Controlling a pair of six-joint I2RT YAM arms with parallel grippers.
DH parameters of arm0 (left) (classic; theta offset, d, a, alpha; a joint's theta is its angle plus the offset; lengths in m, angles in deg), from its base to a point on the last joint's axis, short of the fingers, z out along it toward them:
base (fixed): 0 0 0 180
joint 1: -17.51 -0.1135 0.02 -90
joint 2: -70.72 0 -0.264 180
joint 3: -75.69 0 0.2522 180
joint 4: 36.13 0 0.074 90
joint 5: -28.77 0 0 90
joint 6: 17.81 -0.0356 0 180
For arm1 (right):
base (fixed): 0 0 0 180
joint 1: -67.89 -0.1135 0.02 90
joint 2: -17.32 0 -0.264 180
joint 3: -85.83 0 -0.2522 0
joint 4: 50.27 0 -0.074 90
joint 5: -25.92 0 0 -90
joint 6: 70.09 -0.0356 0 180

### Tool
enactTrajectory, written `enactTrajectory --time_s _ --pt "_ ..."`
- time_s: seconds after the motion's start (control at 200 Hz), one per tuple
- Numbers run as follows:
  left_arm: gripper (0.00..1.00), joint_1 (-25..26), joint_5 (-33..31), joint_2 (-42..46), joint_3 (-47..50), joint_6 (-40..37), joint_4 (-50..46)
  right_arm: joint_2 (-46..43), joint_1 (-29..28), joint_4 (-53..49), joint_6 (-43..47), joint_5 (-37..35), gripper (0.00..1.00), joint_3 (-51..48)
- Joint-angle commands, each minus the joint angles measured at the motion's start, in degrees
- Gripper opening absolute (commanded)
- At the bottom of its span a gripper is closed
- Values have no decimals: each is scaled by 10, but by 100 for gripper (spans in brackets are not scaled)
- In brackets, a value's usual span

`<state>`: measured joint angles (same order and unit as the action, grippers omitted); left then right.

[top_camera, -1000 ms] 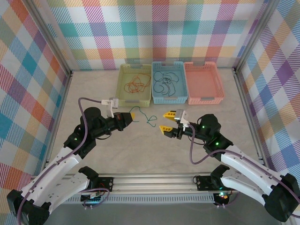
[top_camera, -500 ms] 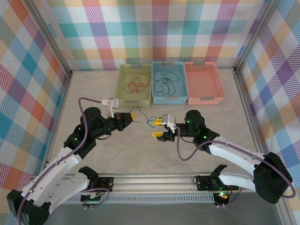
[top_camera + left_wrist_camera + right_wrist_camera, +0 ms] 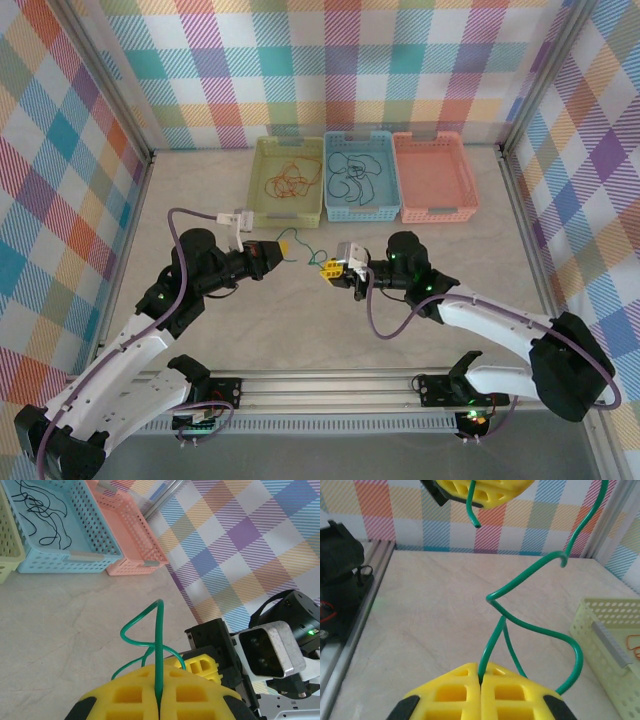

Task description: Untangle the cables

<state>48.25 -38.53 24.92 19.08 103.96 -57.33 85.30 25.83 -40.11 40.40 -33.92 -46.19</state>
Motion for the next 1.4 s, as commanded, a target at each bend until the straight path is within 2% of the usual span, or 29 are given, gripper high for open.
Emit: enactTrajectory --time_s 0.0,0.1,0.18,0.335,0.46,0.615,0.74,1.135,1.395 --pt "0 3 -24 18 -34 -26 -36 -32 -2 14 18 -50 0 -22" --pt "0 -1 -74 41 -66 -47 -80 -68 -2 -6 44 -106 0 -56" --pt "0 -6 -90 58 -98 -58 -119 -97 -2 -16 46 -148 0 -87" --pt "0 -8 -111 85 -156 -72 -163 -110 3 -38 46 -293 0 -115" --pt "0 -8 -126 114 -195 -90 -208 -101 51 -20 1 -370 0 -119" --pt "0 -8 -141 152 -240 -117 -286 -105 162 6 -117 -357 0 -136" --pt "0 -7 -133 173 -260 -141 -336 -119 215 5 -176 -353 0 -141" --pt "0 -8 -49 175 -220 -160 -364 -179 283 -14 -247 -345 0 -134" --pt "0 -8 -8 173 -132 -122 -312 -198 312 -88 -312 -270 0 -65"
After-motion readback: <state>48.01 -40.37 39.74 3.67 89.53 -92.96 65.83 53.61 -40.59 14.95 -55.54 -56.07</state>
